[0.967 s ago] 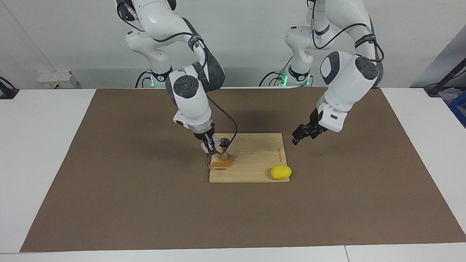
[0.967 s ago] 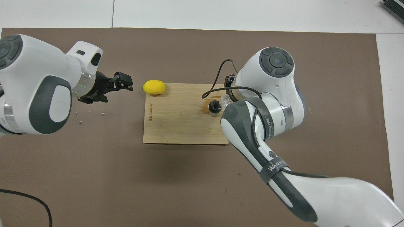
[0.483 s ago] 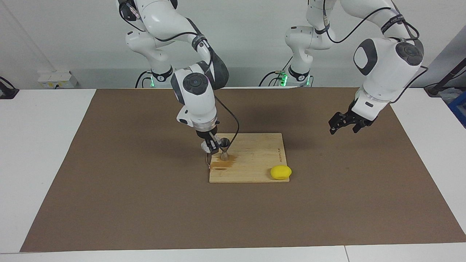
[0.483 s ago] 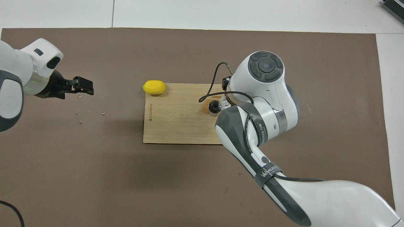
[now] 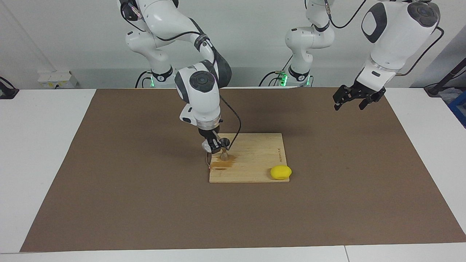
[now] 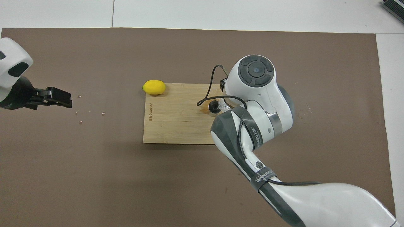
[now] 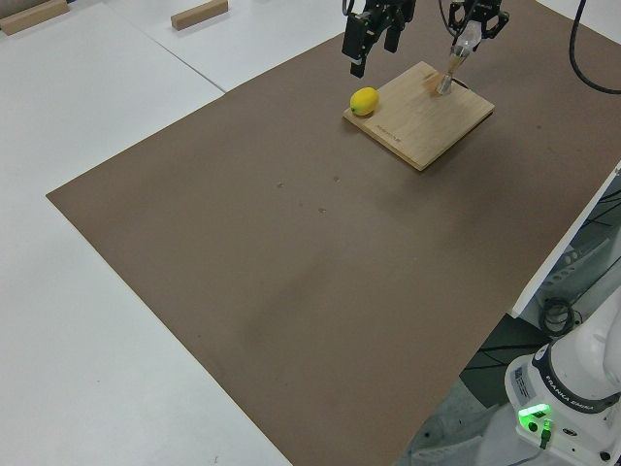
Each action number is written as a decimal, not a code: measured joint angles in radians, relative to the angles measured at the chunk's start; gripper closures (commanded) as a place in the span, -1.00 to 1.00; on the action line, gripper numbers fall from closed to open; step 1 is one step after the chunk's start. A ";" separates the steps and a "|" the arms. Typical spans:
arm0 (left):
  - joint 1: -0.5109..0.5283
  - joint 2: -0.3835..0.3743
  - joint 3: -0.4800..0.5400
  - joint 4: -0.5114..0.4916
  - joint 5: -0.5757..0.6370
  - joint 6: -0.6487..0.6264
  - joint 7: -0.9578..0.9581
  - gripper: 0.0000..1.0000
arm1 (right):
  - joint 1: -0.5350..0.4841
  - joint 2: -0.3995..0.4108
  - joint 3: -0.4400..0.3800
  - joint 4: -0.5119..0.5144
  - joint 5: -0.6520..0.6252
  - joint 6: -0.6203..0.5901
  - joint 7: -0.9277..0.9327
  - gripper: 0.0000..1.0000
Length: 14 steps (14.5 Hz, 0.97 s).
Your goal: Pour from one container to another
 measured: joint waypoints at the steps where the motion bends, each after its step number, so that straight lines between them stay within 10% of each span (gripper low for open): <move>1: 0.011 0.000 -0.017 0.016 0.001 -0.017 0.000 -1.00 | 0.000 0.000 0.000 0.000 -0.005 -0.002 0.000 0.77; 14: 0.014 -0.028 -0.013 0.040 0.025 -0.097 0.039 -1.00 | 0.013 0.000 0.000 0.008 -0.017 -0.003 0.000 0.77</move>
